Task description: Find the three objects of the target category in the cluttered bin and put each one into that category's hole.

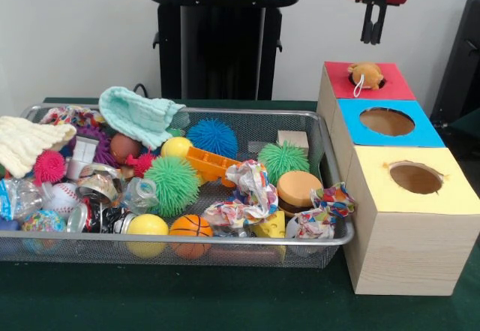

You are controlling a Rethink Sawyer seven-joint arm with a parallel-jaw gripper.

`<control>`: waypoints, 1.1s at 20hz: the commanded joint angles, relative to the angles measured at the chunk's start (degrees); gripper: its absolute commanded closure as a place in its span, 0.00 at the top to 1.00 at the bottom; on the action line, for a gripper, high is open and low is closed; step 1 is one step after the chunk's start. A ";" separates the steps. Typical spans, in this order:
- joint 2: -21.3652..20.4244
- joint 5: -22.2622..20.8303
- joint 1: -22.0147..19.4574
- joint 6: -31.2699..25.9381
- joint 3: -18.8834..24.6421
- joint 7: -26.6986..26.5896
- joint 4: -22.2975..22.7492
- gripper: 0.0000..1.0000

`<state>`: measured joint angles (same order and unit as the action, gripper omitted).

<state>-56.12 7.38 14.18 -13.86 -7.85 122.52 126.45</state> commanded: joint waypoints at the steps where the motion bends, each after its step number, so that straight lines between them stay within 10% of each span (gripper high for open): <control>1: 4.53 0.61 0.41 4.42 -0.05 10.19 -1.13 0.00; 22: 8.30 3.29 -0.15 10.73 2.89 12.36 0.42 0.00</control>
<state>-51.14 7.80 16.11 -7.92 -8.38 122.52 126.45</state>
